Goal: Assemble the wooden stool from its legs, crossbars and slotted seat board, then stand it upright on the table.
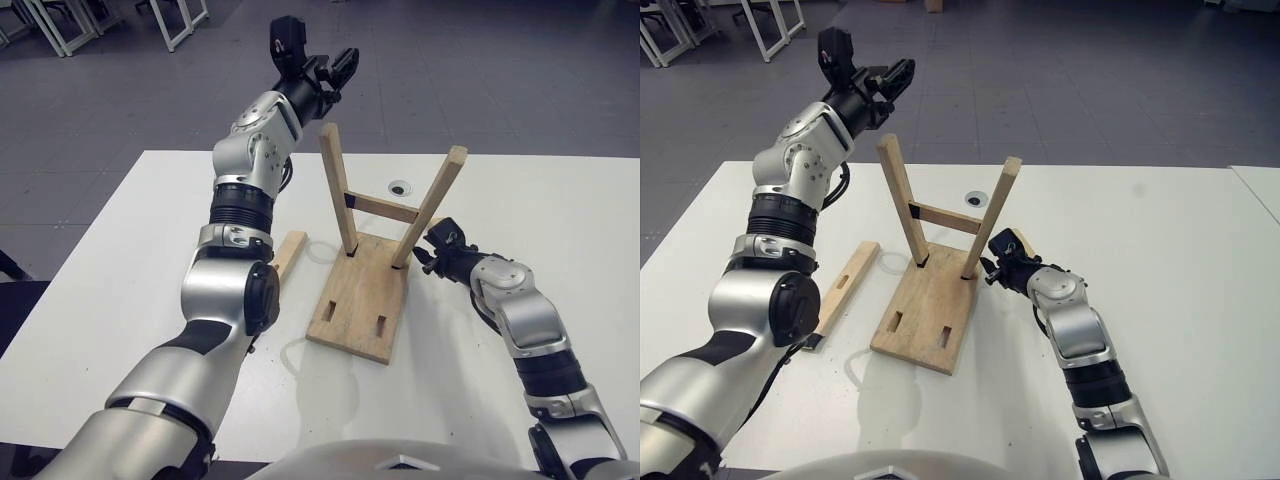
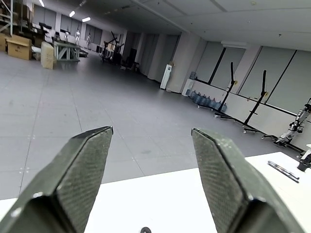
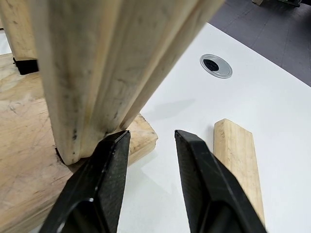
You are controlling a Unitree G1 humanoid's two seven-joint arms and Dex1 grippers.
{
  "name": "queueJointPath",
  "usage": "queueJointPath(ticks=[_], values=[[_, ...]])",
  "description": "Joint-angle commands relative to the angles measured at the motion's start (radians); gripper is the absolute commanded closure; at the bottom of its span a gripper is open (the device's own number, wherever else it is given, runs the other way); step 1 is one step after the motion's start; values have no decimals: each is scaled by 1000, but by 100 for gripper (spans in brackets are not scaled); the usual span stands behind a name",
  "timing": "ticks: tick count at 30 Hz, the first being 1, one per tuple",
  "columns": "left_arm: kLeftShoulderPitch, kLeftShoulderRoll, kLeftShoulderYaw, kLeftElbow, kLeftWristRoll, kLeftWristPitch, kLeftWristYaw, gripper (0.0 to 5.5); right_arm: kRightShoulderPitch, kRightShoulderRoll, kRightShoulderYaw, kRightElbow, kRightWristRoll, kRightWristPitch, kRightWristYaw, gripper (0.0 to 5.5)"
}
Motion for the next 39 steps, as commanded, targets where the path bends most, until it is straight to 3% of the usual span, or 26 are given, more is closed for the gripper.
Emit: queueJointPath(ticks=[1,5,9,12,16,18,25,31,35,39], values=[[-135,53,2,-123,0,-68,-11,248,10,-9,6,-26,4,12,-1,381],[-290,104,20,-86,0,-146,-29,248,21,-8,9,-40,7,17,-5,381],[-223,87,1,37,2,-85,-62,248,30,-15,10,-50,10,17,-2,381],[4,32,-19,2,-33,132,-58,248,43,-17,12,-59,9,16,-3,381],[429,-49,-65,-306,-148,563,-16,248,43,-22,7,-53,8,14,-10,381],[480,-36,-22,-394,-187,626,36,248,38,-25,3,-47,7,12,-12,381],[295,63,34,-505,-164,436,110,248,49,-40,8,-35,3,8,-20,381],[308,134,187,-766,-227,395,213,248,45,-40,-42,-19,2,27,-75,381],[640,313,26,-943,-127,588,161,248,47,-57,-39,-72,20,104,-57,381],[982,500,-56,-1202,-210,760,-9,248,93,-205,-18,-197,45,148,89,381]])
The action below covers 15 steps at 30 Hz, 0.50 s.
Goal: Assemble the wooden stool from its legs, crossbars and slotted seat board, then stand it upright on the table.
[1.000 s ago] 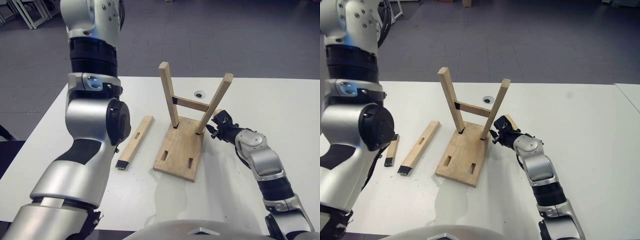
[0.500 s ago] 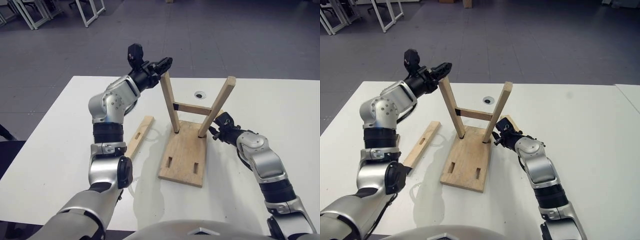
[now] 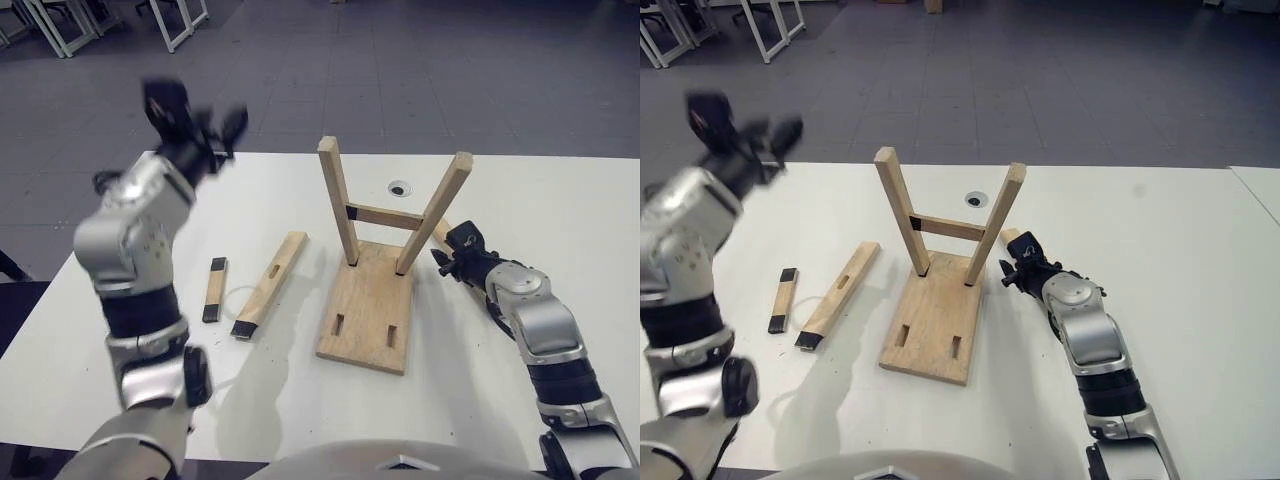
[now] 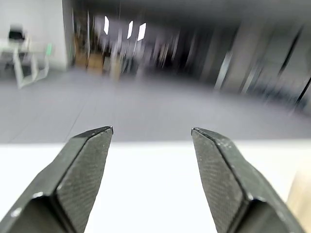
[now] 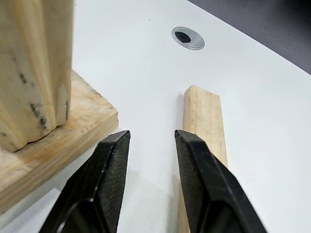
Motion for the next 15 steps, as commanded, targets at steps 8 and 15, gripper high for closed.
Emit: queueJointPath(ticks=[8,15], values=[[286,87,-209,-295,-103,190,-164,248,53,-194,111,-57,46,-59,245,381],[261,85,-451,-136,59,71,-203,248,25,-149,181,30,51,-141,298,381]])
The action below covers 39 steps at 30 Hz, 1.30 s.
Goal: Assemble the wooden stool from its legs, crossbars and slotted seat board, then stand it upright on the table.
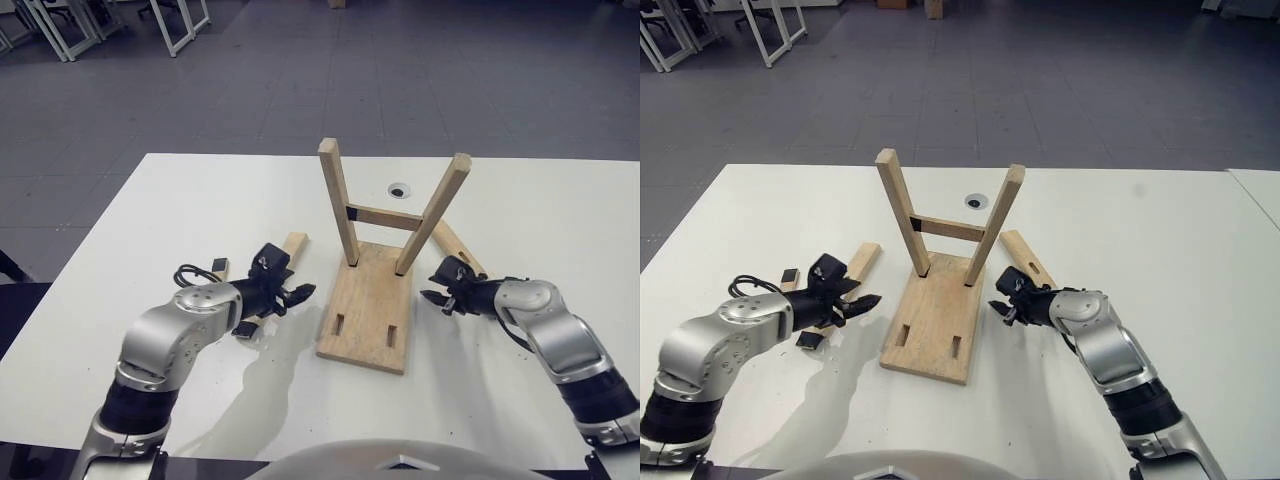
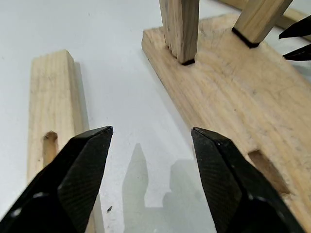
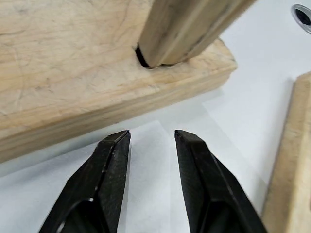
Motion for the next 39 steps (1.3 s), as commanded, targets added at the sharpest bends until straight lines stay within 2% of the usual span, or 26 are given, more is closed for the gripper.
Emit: queueJointPath(ticks=[1,4,7,13,16,18,21,25,28,31,33,39], values=[[-38,-29,-95,83,62,-57,-27,248,-42,34,20,44,11,-26,12,381],[-78,-78,-155,162,101,-108,-45,248,-74,72,25,77,14,-31,9,381],[-139,-144,-163,252,126,-145,-48,248,-122,122,20,134,22,-30,-5,381],[-250,-208,-122,425,183,-227,-58,248,-223,192,9,282,4,-80,-44,381],[-248,-208,-107,430,206,-243,-56,248,-280,219,-18,367,-11,-128,-91,381],[-202,-198,-48,369,205,-245,-27,248,-278,201,-57,337,-16,-129,-129,381],[-96,-202,109,184,174,-263,39,248,-221,180,-138,189,-2,-65,-182,381],[100,-228,320,-144,184,-283,162,248,-118,225,-247,-37,37,68,-282,381],[332,-304,394,-261,235,-381,244,202,-52,258,-278,-106,61,94,-326,381],[566,-427,437,-249,244,-486,290,181,-22,257,-275,-122,67,104,-338,381],[640,-484,456,-195,229,-561,289,181,-22,250,-271,-121,71,108,-341,381],[615,-485,473,-50,217,-688,258,181,-24,225,-246,-125,84,117,-323,381]])
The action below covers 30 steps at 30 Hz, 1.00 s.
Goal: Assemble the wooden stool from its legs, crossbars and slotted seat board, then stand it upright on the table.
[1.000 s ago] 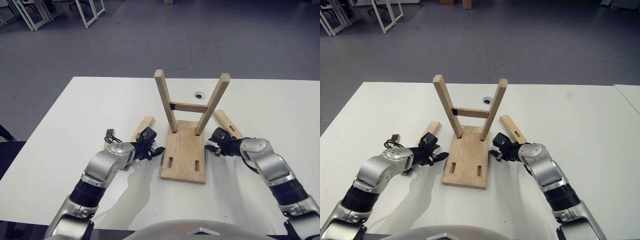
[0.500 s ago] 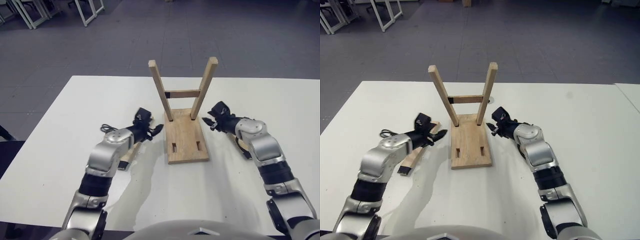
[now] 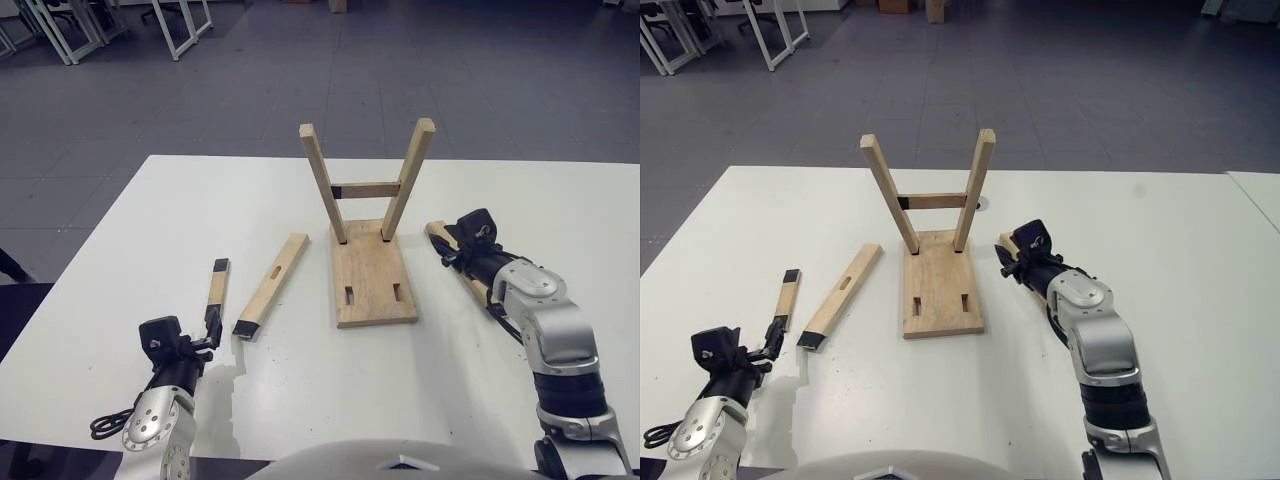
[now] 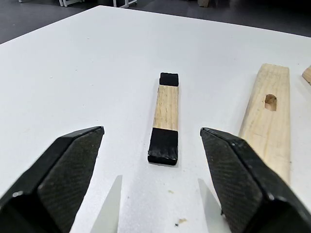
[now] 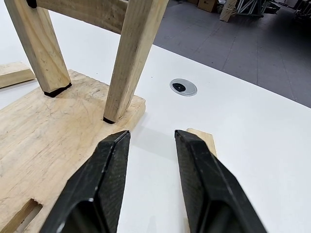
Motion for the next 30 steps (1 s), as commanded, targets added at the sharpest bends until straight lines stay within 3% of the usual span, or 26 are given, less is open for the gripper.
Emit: queueJointPath(ticks=[1,12,27,30], values=[[-34,27,-20,72,12,-38,-31,181,-7,-16,13,-6,9,13,10,381],[-129,112,-25,296,44,-67,-60,181,-35,-20,16,7,13,13,18,381],[-151,108,-95,283,63,107,-12,417,-62,6,10,-6,33,21,-8,381],[-174,107,-96,238,69,127,14,418,-75,16,3,-15,49,30,-21,381]])
